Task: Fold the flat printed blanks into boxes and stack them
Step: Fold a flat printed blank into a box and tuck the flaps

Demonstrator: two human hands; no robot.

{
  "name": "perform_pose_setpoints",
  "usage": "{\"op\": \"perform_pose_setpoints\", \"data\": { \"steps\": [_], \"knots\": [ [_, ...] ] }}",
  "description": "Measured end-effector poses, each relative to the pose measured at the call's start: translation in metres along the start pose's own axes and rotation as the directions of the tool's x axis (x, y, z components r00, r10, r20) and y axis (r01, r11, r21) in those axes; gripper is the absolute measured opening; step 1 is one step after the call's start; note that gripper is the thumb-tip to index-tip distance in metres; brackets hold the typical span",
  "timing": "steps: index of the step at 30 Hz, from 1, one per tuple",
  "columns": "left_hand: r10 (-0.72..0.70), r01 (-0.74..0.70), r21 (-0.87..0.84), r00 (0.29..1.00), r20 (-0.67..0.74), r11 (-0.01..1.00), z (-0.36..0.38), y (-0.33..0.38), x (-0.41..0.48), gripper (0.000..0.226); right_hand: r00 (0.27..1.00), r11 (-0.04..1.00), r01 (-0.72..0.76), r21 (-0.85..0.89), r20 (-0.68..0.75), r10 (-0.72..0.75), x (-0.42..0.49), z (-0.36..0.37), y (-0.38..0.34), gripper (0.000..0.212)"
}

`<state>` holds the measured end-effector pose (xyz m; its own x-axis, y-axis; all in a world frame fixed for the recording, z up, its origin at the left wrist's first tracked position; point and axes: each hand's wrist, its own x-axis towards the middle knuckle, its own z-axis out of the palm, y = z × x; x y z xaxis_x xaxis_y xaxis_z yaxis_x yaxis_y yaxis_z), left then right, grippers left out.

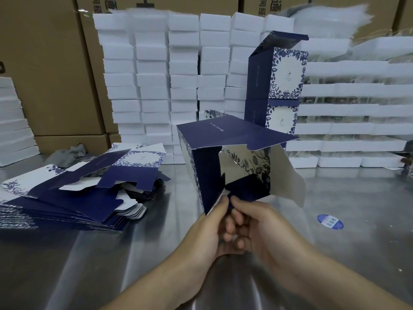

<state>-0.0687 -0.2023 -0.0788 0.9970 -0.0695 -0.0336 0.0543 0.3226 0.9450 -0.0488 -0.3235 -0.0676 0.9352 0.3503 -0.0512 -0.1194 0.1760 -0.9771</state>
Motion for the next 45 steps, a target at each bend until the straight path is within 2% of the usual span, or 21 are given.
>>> {"op": "perform_pose_setpoints", "data": {
  "steps": [9,13,17,19,21,22,24,27,28,31,33,35,37,39,41,45],
  "knots": [
    [0.007,-0.006,-0.049,1.000,0.007,0.999,-0.010,-0.002,0.005,0.048,0.986,0.988,0.057,-0.145,-0.147,-0.078,0.007,-0.008,-0.004,0.048],
    [-0.008,0.008,0.016,1.000,-0.002,1.000,-0.011,-0.003,0.005,0.049,0.983,0.984,0.023,-0.174,-0.176,-0.054,0.008,-0.011,-0.007,0.050],
    [0.002,-0.003,0.119,1.000,0.005,0.993,-0.013,0.001,0.004,0.049,0.958,0.987,0.073,-0.146,-0.264,-0.110,0.008,-0.017,-0.012,0.040],
    [0.041,-0.036,0.099,0.998,-0.044,0.994,-0.013,-0.001,0.005,0.037,0.947,0.976,0.115,-0.187,-0.276,-0.164,0.008,-0.018,-0.014,0.041],
    [0.115,-0.110,0.040,0.983,-0.140,0.993,-0.016,-0.005,0.007,0.024,0.922,0.935,0.199,-0.294,-0.266,-0.280,0.008,-0.022,-0.015,0.046],
    [0.158,-0.158,0.018,0.969,-0.191,0.987,-0.020,-0.005,0.008,0.027,0.900,0.894,0.252,-0.370,-0.249,-0.357,0.008,-0.024,-0.017,0.049],
    [0.250,-0.259,0.002,0.927,-0.278,0.966,-0.027,-0.001,0.011,0.048,0.855,0.803,0.328,-0.497,-0.206,-0.476,0.007,-0.029,-0.020,0.051],
    [0.329,-0.350,0.002,0.881,-0.340,0.937,-0.034,0.007,0.011,0.078,0.813,0.727,0.363,-0.582,-0.184,-0.553,0.008,-0.036,-0.020,0.030],
    [0.343,-0.361,0.011,0.875,-0.341,0.932,-0.034,0.009,0.010,0.078,0.804,0.714,0.363,-0.598,-0.187,-0.565,0.009,-0.038,-0.019,0.027],
    [0.359,-0.382,0.015,0.852,-0.382,0.924,-0.033,0.011,0.008,0.065,0.787,0.687,0.361,-0.631,-0.189,-0.587,0.012,-0.046,-0.018,0.036],
    [0.367,-0.409,0.003,0.814,-0.451,0.912,-0.033,0.013,0.008,0.062,0.779,0.670,0.346,-0.657,-0.198,-0.595,0.014,-0.050,-0.018,0.029],
    [0.393,-0.438,0.020,0.785,-0.479,0.899,-0.033,0.017,0.008,0.045,0.774,0.643,0.325,-0.693,-0.196,-0.602,0.016,-0.053,-0.018,0.029],
    [0.432,-0.434,0.093,0.805,-0.405,0.896,-0.032,0.018,0.007,0.033,0.774,0.591,0.303,-0.748,-0.170,-0.610,0.017,-0.054,-0.016,0.034],
    [0.480,-0.433,0.216,0.836,-0.266,0.875,-0.028,0.014,0.005,0.034,0.780,0.548,0.292,-0.784,-0.137,-0.611,0.017,-0.052,-0.013,0.037],
    [0.530,-0.466,0.310,0.831,-0.167,0.829,-0.026,0.005,0.006,0.038,0.784,0.546,0.305,-0.780,-0.119,-0.609,0.016,-0.049,-0.012,0.040],
    [0.593,-0.497,0.420,0.795,-0.132,0.760,-0.027,-0.001,0.007,0.049,0.810,0.574,0.280,-0.769,-0.132,-0.572,0.016,-0.051,-0.015,0.052]
  ]
}}
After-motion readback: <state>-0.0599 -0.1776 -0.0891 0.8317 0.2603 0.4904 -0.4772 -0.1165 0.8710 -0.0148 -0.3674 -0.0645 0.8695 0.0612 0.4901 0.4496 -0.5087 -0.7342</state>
